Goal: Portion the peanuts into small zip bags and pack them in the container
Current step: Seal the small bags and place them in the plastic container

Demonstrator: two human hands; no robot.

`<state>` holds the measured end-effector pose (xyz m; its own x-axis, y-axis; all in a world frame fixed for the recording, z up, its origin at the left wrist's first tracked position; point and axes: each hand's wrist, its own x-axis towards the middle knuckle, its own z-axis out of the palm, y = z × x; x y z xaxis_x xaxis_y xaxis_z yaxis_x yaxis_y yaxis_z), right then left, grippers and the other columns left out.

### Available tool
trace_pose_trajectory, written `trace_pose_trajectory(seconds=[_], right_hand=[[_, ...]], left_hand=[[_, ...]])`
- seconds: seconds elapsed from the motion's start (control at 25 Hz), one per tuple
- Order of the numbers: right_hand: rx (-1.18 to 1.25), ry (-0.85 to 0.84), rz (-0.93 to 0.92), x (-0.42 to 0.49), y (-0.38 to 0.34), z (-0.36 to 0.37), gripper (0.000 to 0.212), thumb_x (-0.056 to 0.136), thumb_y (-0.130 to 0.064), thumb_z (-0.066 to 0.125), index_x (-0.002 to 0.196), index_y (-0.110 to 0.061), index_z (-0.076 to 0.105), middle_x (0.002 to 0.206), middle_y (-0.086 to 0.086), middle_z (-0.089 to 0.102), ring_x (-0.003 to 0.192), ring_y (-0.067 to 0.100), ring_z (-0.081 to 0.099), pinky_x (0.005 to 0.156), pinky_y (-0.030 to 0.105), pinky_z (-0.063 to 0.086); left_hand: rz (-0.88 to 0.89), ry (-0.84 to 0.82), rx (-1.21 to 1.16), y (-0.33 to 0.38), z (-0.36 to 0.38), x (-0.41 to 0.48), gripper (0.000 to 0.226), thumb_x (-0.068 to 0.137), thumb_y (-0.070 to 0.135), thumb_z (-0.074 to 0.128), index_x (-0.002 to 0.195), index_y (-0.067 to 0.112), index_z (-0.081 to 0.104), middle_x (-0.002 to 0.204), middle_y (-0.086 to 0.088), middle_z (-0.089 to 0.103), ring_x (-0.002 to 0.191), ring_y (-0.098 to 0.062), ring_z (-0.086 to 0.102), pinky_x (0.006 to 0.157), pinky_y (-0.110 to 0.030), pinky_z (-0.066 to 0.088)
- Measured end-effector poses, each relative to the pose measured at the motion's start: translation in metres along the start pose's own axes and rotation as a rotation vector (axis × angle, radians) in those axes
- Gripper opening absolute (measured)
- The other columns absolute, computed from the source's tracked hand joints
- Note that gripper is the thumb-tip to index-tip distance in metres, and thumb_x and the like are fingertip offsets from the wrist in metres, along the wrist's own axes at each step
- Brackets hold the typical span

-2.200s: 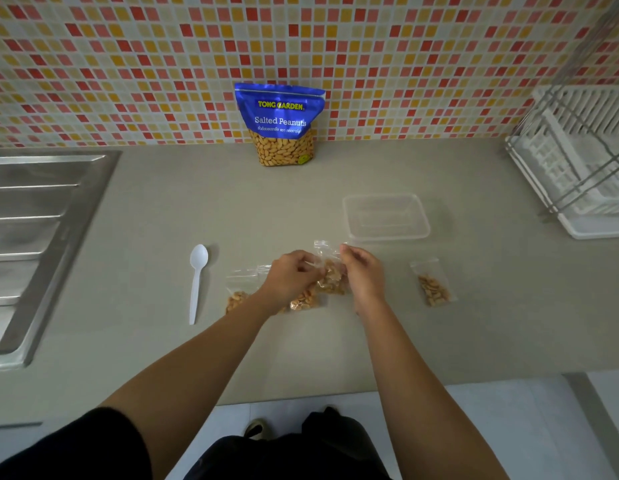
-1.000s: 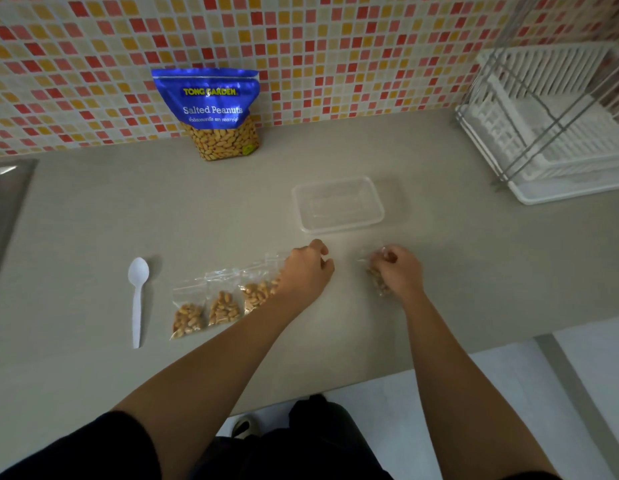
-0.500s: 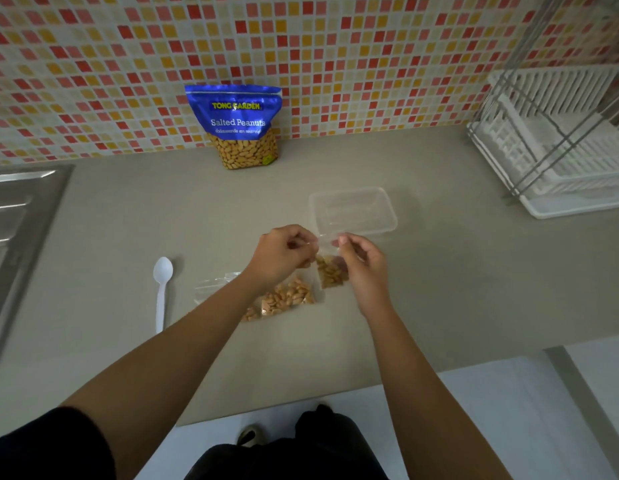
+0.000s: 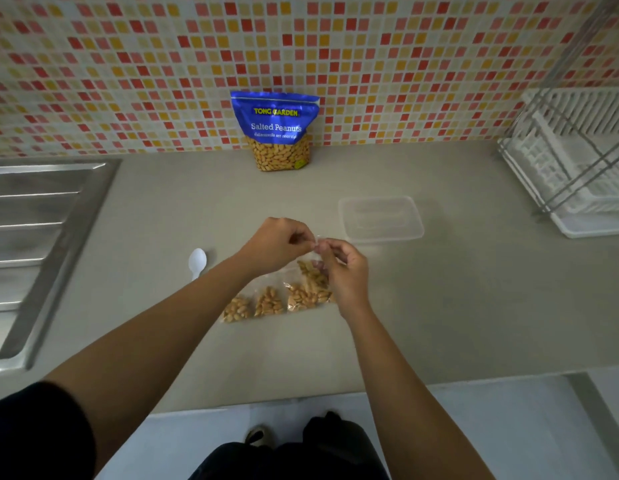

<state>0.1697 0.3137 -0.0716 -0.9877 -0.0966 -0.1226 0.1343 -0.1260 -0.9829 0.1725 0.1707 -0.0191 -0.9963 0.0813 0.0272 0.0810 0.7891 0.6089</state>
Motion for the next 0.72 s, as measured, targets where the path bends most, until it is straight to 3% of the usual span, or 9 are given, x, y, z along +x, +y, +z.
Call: trace_pose_trajectory(seconds=[0.08, 0.16, 0.28, 0.48, 0.6, 0.72], right_hand=[[-0.082, 0.077, -0.035, -0.005, 0.001, 0.009, 0.014, 0.089, -0.015, 0.061, 0.080, -0.026, 0.063, 0.079, -0.006, 0.066, 0.060, 0.007, 0.065, 0.061, 0.022, 0.053], [-0.136, 0.213, -0.071, -0.008, 0.000, 0.018, 0.019, 0.089, -0.014, 0.060, 0.076, -0.028, 0.059, 0.073, -0.012, 0.063, 0.058, 0.006, 0.063, 0.063, 0.021, 0.051], [-0.160, 0.327, -0.089, -0.009, -0.001, 0.024, 0.011, 0.089, -0.014, 0.059, 0.081, -0.021, 0.060, 0.070, -0.012, 0.060, 0.062, 0.012, 0.063, 0.060, 0.012, 0.045], [-0.161, 0.297, -0.039, -0.010, 0.001, 0.024, 0.008, 0.090, -0.018, 0.059, 0.083, -0.022, 0.062, 0.073, -0.009, 0.061, 0.062, 0.014, 0.066, 0.066, 0.026, 0.052], [-0.134, 0.207, 0.021, -0.007, 0.001, 0.019, 0.007, 0.091, -0.020, 0.057, 0.088, -0.018, 0.063, 0.081, -0.003, 0.065, 0.056, 0.005, 0.065, 0.058, 0.018, 0.050], [0.024, 0.106, 0.134, -0.005, 0.002, 0.016, 0.009, 0.092, -0.019, 0.056, 0.087, -0.018, 0.063, 0.082, -0.001, 0.067, 0.056, 0.004, 0.065, 0.054, 0.016, 0.049]], left_hand=[[0.040, 0.016, 0.076, 0.001, 0.002, -0.002, 0.013, 0.086, 0.017, 0.062, 0.086, 0.006, 0.070, 0.075, 0.001, 0.060, 0.069, -0.012, 0.052, 0.061, -0.009, 0.036], [0.053, 0.049, 0.097, 0.004, 0.005, -0.003, 0.012, 0.086, 0.013, 0.060, 0.087, 0.005, 0.069, 0.075, 0.003, 0.054, 0.070, -0.012, 0.049, 0.061, -0.013, 0.030], [0.073, 0.040, 0.136, 0.002, 0.006, -0.006, 0.013, 0.088, 0.011, 0.056, 0.089, 0.005, 0.067, 0.082, -0.003, 0.062, 0.076, -0.017, 0.055, 0.068, -0.017, 0.033], [0.118, 0.049, 0.287, -0.008, 0.004, -0.013, 0.026, 0.095, 0.025, 0.051, 0.092, 0.002, 0.063, 0.089, -0.012, 0.065, 0.082, -0.027, 0.059, 0.070, -0.029, 0.038], [0.039, 0.052, 0.256, -0.013, 0.001, -0.015, 0.035, 0.092, 0.034, 0.054, 0.083, 0.002, 0.062, 0.075, -0.006, 0.059, 0.069, -0.021, 0.052, 0.065, -0.027, 0.033], [-0.069, 0.114, 0.061, -0.021, 0.006, -0.023, 0.053, 0.089, 0.050, 0.049, 0.069, 0.002, 0.058, 0.061, -0.007, 0.058, 0.058, -0.021, 0.052, 0.059, -0.030, 0.039]])
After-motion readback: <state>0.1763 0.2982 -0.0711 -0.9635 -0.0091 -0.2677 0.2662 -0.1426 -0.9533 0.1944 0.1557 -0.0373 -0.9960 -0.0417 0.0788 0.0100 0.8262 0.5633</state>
